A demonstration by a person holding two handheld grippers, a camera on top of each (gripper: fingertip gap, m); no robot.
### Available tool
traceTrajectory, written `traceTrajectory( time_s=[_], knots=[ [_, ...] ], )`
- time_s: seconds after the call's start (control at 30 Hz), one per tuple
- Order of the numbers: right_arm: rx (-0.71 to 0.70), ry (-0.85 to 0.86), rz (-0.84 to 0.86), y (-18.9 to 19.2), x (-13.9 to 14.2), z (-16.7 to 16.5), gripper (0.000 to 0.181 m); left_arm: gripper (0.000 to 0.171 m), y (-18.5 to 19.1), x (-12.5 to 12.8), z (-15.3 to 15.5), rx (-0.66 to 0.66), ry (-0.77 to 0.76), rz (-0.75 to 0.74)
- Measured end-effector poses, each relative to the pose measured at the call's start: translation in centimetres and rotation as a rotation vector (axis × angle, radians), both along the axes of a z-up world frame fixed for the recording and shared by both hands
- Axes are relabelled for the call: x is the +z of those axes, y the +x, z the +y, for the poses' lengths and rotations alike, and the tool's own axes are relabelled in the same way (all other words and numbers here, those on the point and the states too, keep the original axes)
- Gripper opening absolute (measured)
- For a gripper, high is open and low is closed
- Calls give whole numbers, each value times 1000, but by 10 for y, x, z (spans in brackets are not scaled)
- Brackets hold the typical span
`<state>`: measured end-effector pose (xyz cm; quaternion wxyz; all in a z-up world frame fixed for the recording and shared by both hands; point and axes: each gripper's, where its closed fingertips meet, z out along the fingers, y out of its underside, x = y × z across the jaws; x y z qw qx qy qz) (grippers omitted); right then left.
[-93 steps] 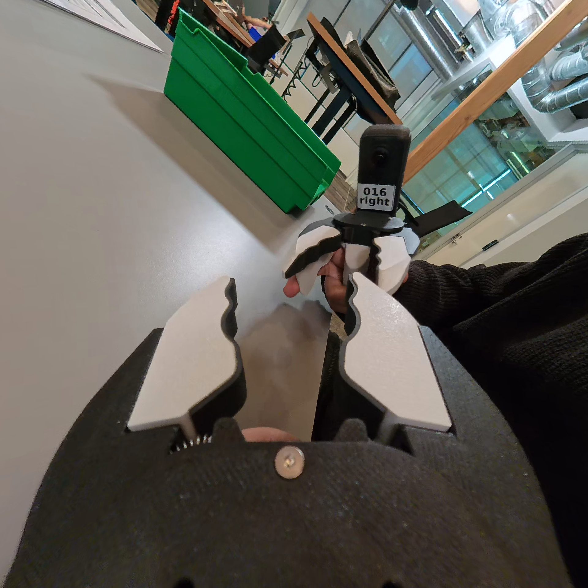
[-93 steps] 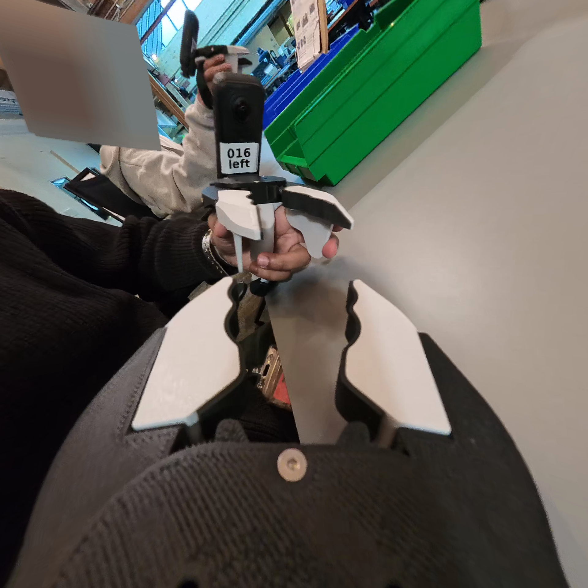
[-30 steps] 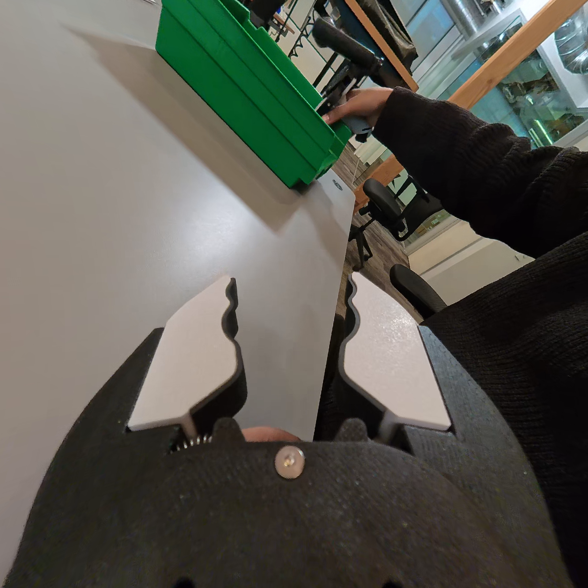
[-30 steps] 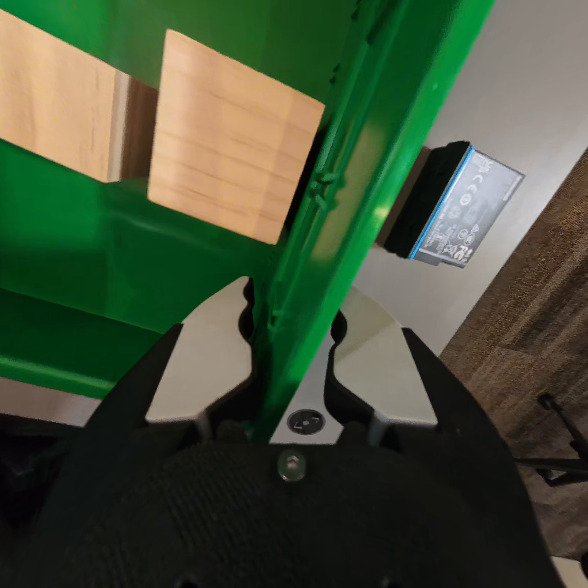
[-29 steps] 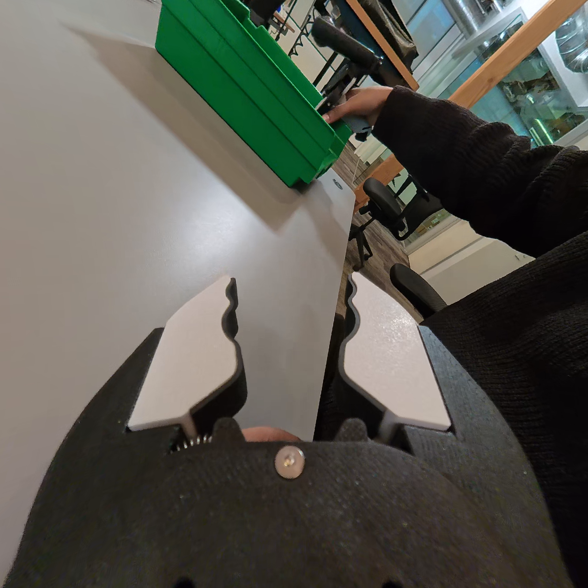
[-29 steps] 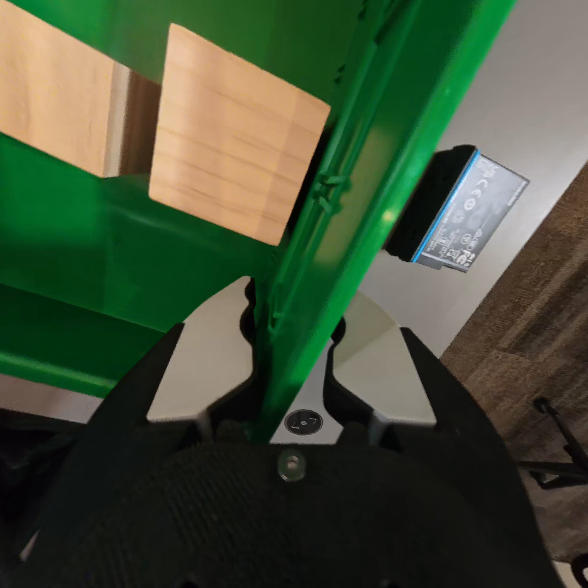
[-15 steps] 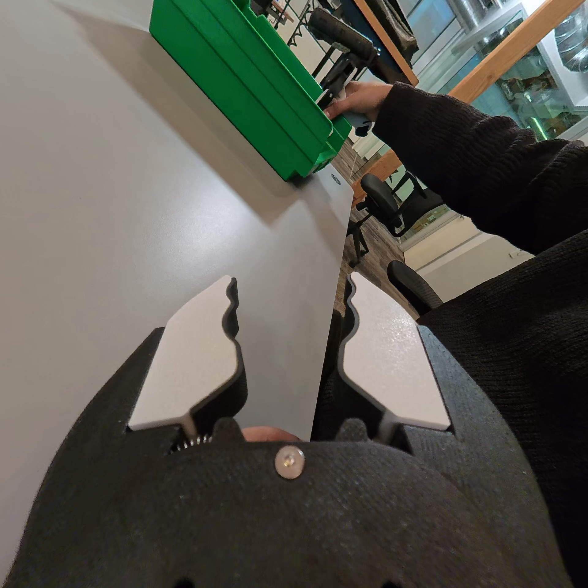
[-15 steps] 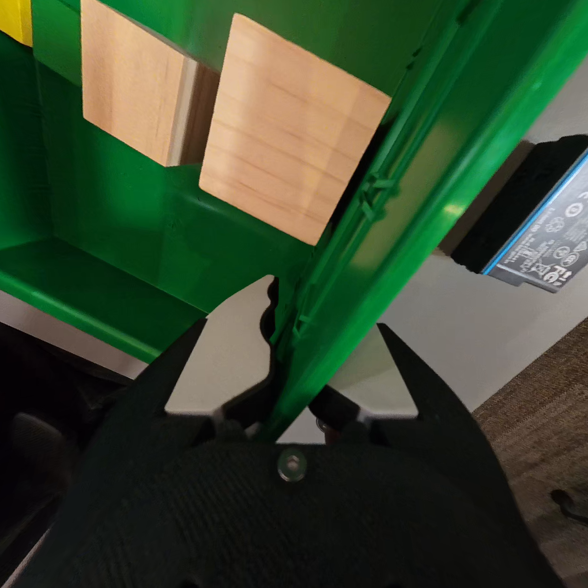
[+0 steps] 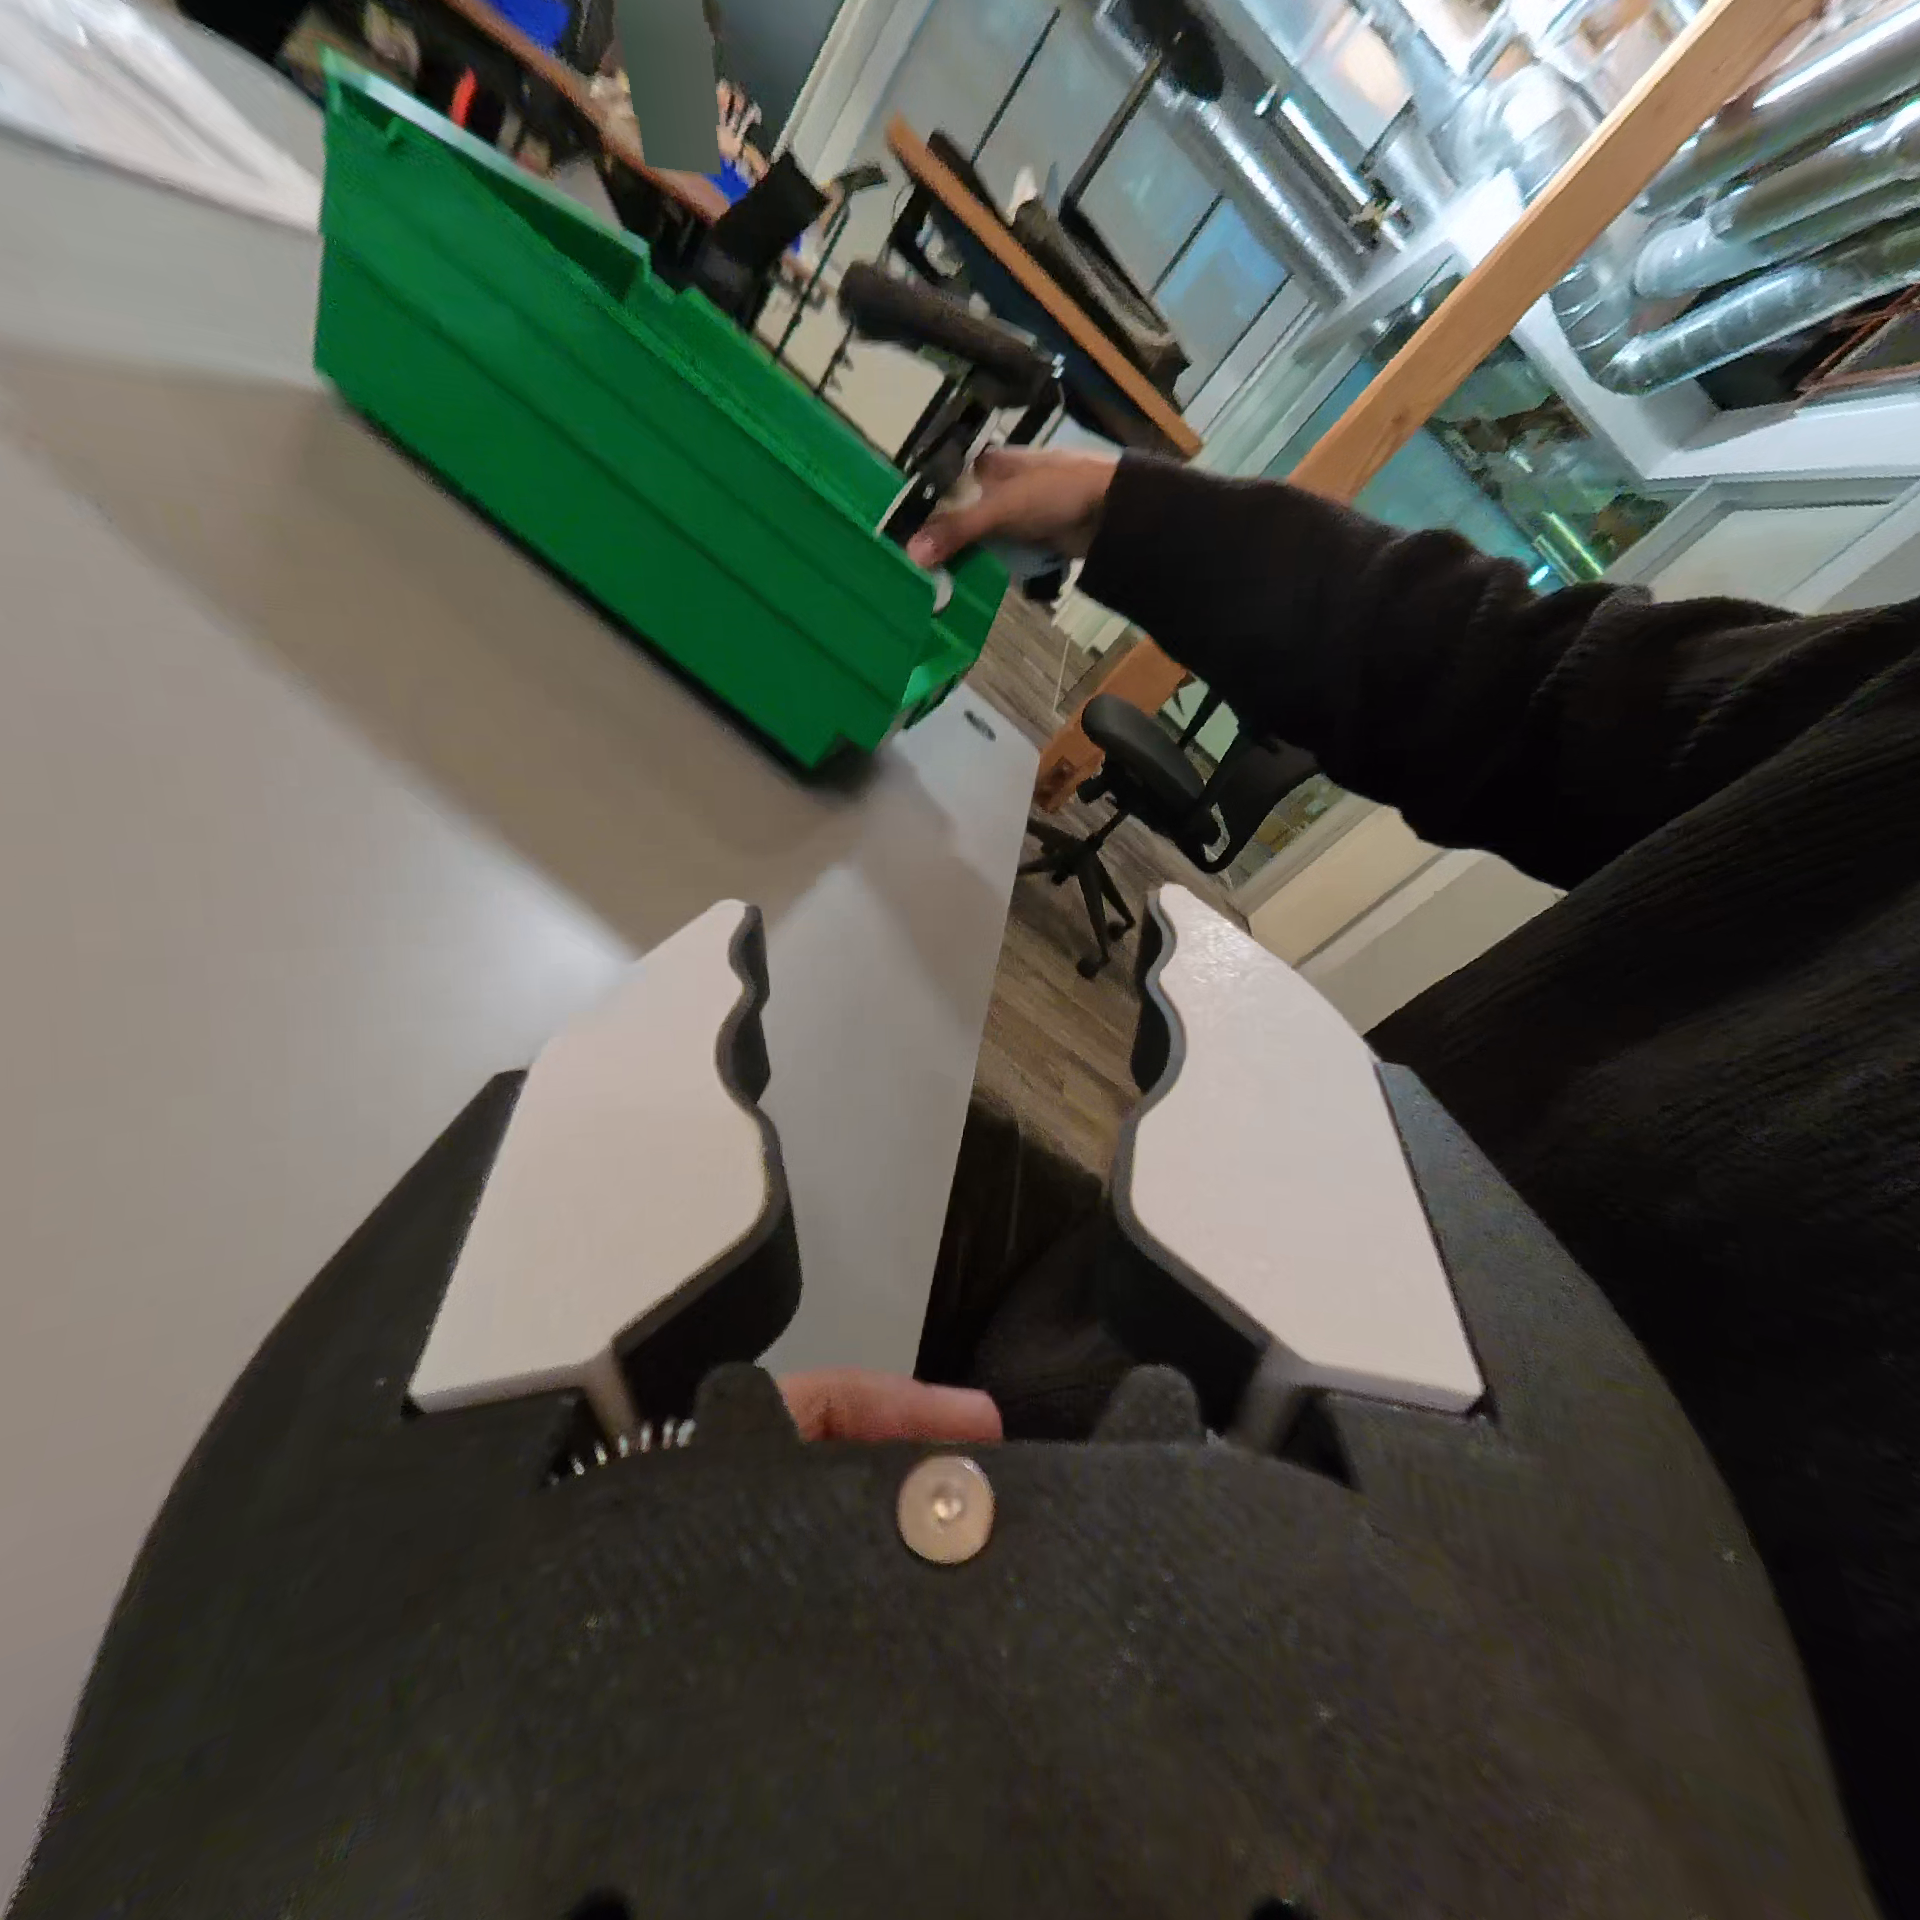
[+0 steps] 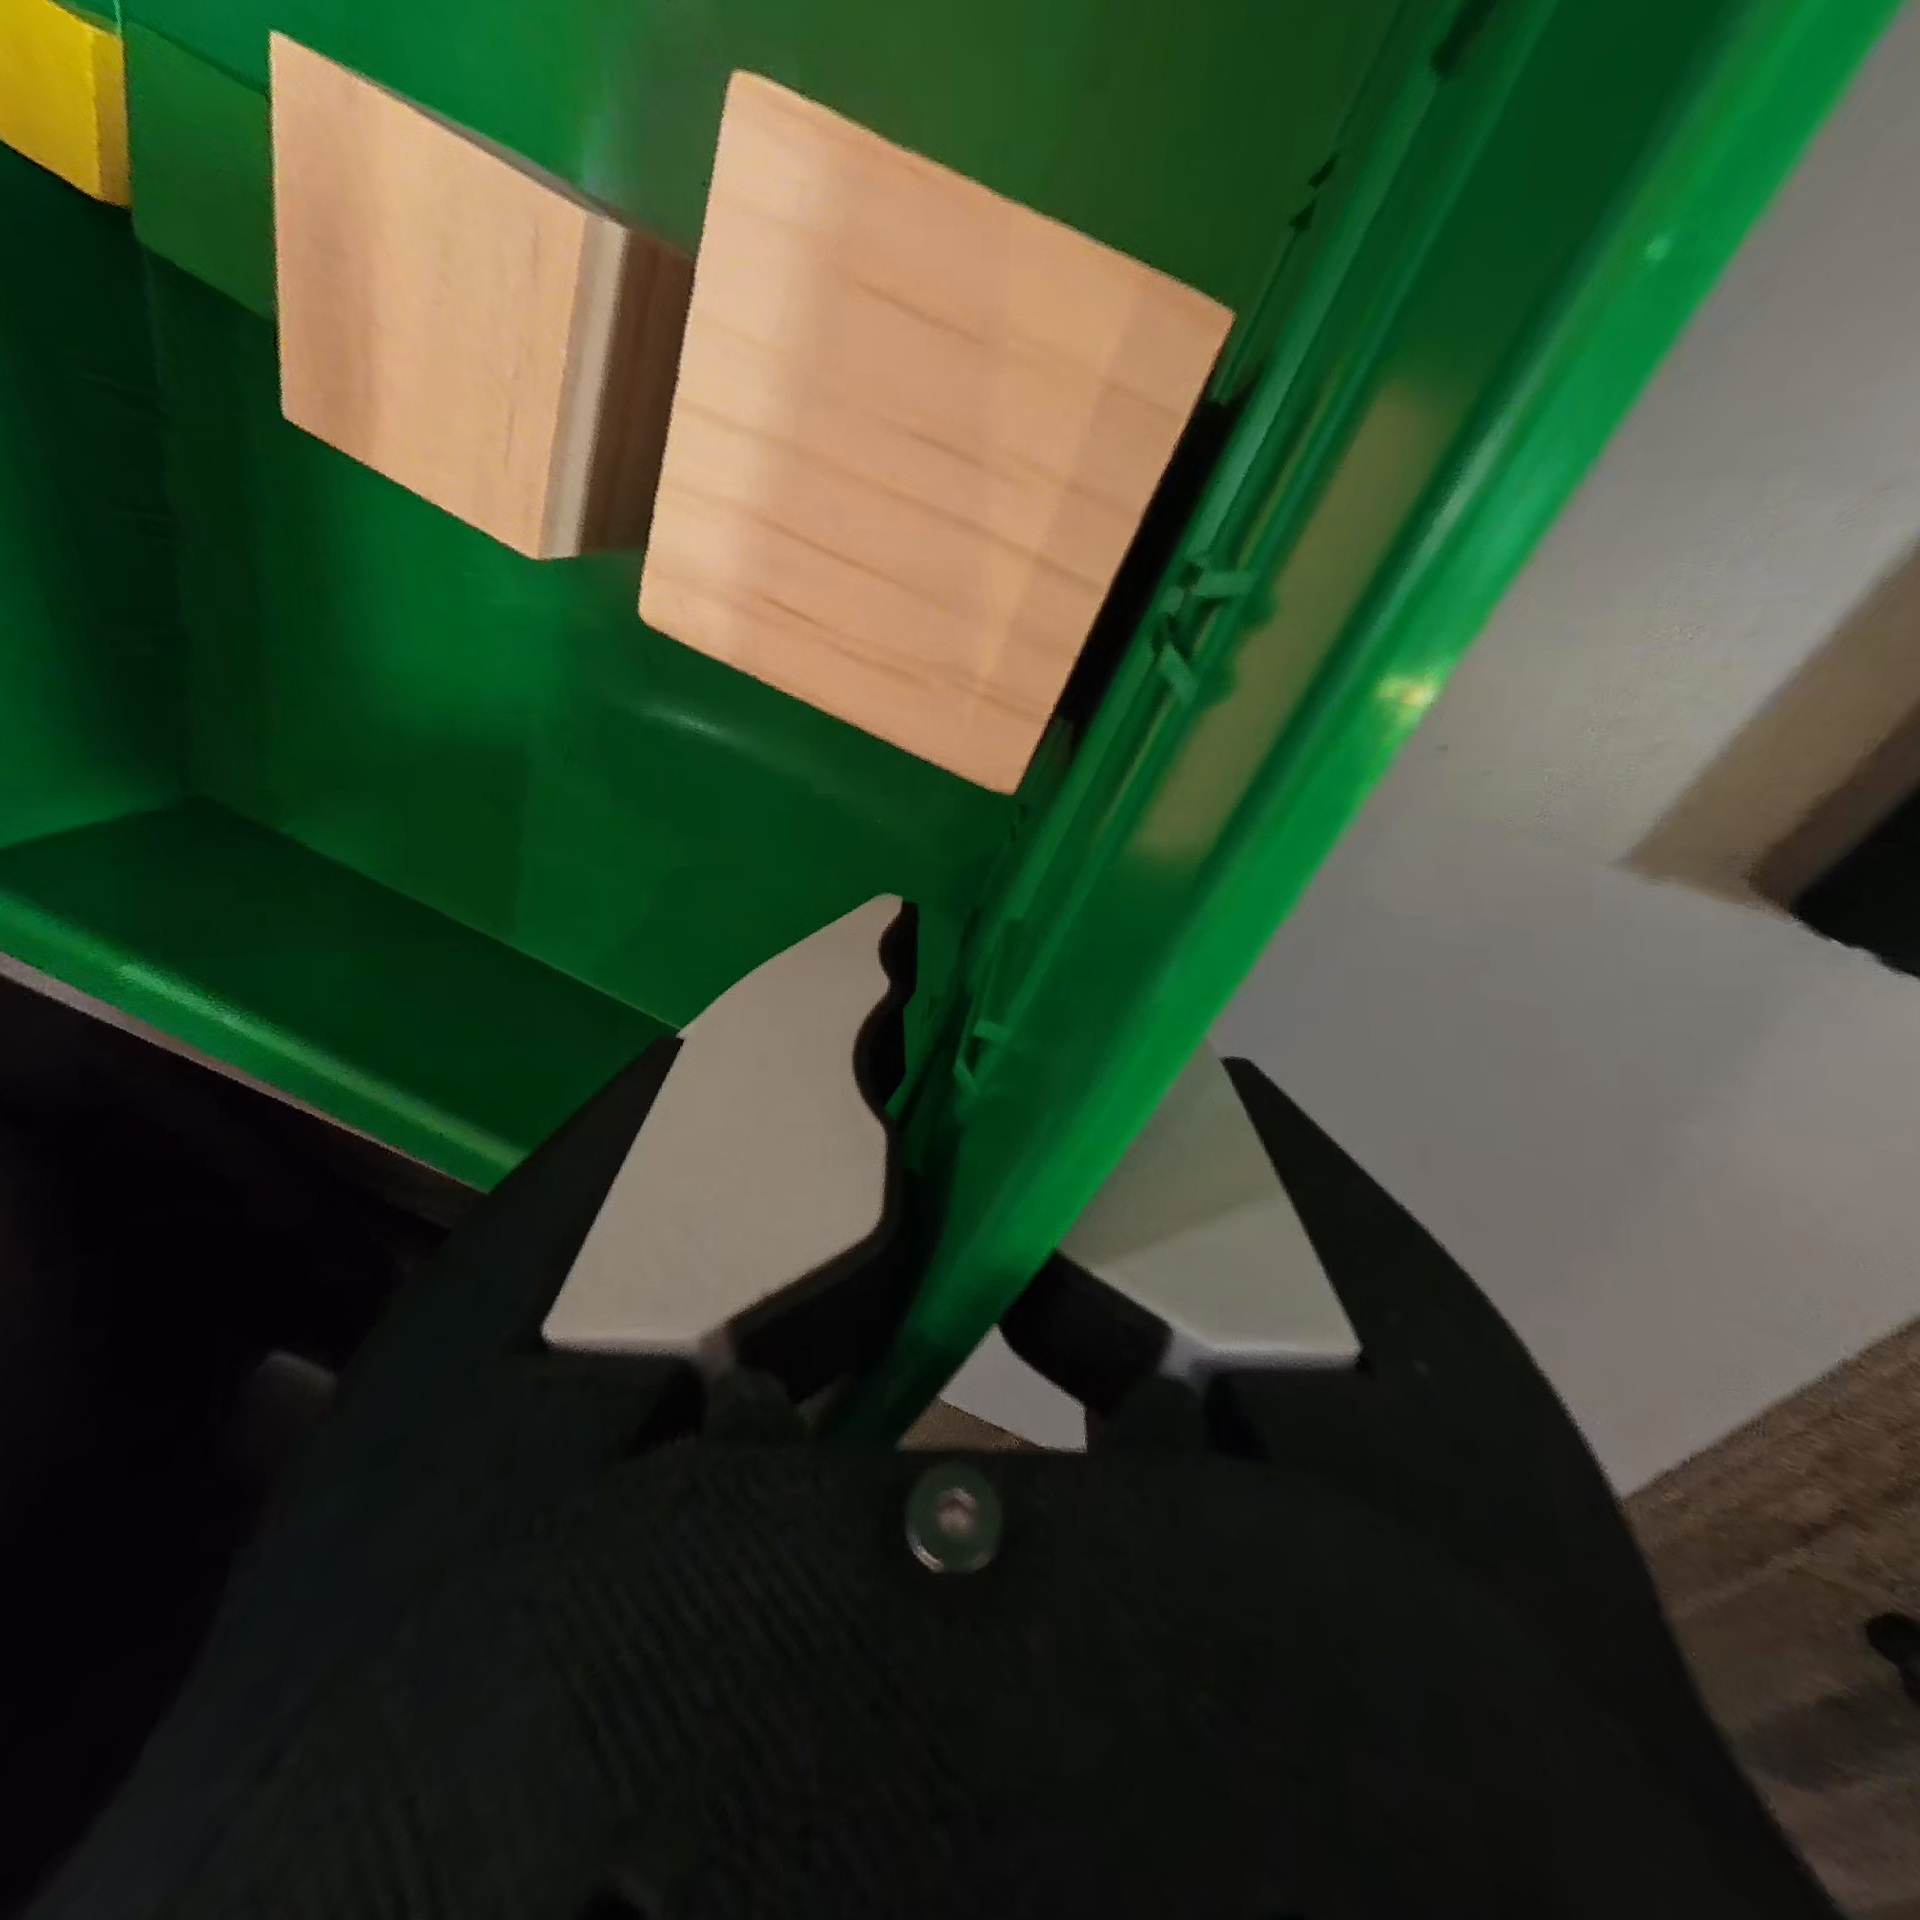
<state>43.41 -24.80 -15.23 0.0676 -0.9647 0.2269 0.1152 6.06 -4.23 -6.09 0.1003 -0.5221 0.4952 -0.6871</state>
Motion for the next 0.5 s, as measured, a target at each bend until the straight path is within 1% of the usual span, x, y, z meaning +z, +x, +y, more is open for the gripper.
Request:
traceTrajectory(
  time_s=[0.03, 0.1, 0.17, 0.2, 0.23, 0.27, 0.3, 0.33, 0.43, 0.47, 0.5],
  knots=[
    [8, 3, 5, -6, 1, 5, 13, 75, -4, 12, 1, 1, 10, -42],
    [22, 13, 25, -20, 2, 18, 14, 83, -16, 45, 7, 2, 27, -137],
    [45, 13, 31, -33, 2, 32, 14, 86, -27, 74, 29, 73, 105, -194],
    [60, 9, 25, -39, 2, 39, 14, 91, -32, 83, 47, 136, 177, -197],
    [78, 4, 15, -44, 2, 47, 15, 91, -38, 87, 72, 224, 263, -173],
    [91, 1, 7, -50, 1, 55, 15, 91, -45, 87, 104, 330, 352, -114],
    [102, -2, 4, -56, 0, 63, 15, 93, -56, 86, 139, 436, 428, -44],
    [108, -4, 4, -62, 0, 71, 15, 91, -72, 86, 178, 561, 488, 13],
    [113, 7, 14, -80, -3, 97, 15, 91, -131, 96, 290, 912, 608, 98],
    [118, 6, 16, -86, -3, 105, 15, 89, -151, 97, 323, 1006, 622, 123],
    [125, 6, 10, -91, -4, 112, 15, 84, -168, 95, 350, 1064, 632, 158]
  ],
)
